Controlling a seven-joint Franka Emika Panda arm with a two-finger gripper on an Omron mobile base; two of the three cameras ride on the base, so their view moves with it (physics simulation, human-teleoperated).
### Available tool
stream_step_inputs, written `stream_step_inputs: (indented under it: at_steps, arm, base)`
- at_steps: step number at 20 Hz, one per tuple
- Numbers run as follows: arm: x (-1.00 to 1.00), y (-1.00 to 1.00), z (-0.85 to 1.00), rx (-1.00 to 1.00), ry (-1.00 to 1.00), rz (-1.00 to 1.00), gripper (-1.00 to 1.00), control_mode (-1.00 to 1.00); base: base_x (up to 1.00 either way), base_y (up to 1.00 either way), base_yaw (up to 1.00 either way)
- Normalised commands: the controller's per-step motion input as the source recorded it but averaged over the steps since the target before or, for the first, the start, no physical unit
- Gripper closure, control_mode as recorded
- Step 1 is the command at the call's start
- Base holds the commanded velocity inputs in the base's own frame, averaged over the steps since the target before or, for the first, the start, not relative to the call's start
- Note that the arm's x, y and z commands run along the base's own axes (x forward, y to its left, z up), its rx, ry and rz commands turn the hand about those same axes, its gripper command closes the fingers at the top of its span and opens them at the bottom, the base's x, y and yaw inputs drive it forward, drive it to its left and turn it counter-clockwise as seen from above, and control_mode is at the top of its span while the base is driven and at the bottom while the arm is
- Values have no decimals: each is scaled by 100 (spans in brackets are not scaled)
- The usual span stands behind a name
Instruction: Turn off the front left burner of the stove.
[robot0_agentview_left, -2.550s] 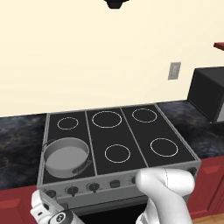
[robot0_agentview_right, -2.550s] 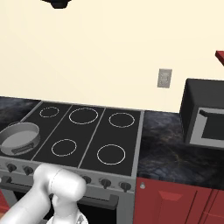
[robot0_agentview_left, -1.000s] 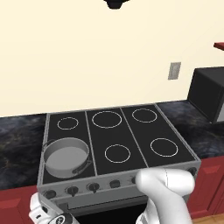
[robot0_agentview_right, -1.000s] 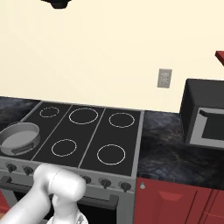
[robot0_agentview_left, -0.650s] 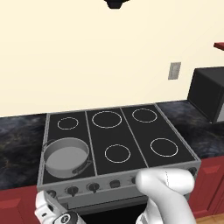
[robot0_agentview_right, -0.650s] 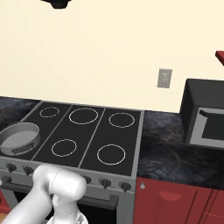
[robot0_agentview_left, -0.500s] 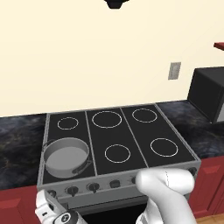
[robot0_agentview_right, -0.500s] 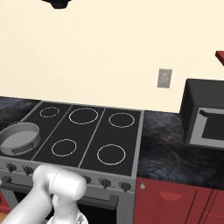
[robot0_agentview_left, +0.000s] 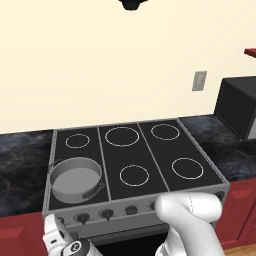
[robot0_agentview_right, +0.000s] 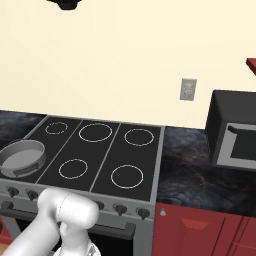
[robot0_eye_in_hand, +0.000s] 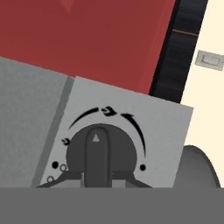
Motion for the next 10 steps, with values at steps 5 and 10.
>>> stream_step_inputs:
  at_steps: [5, 10]
  arm:
    - [16, 7, 21, 26, 0, 0, 100, -100]
    - [20, 23, 27, 33, 0, 0, 100, -100]
  base:
    - [0, 0, 0]
    - [0, 0, 0]
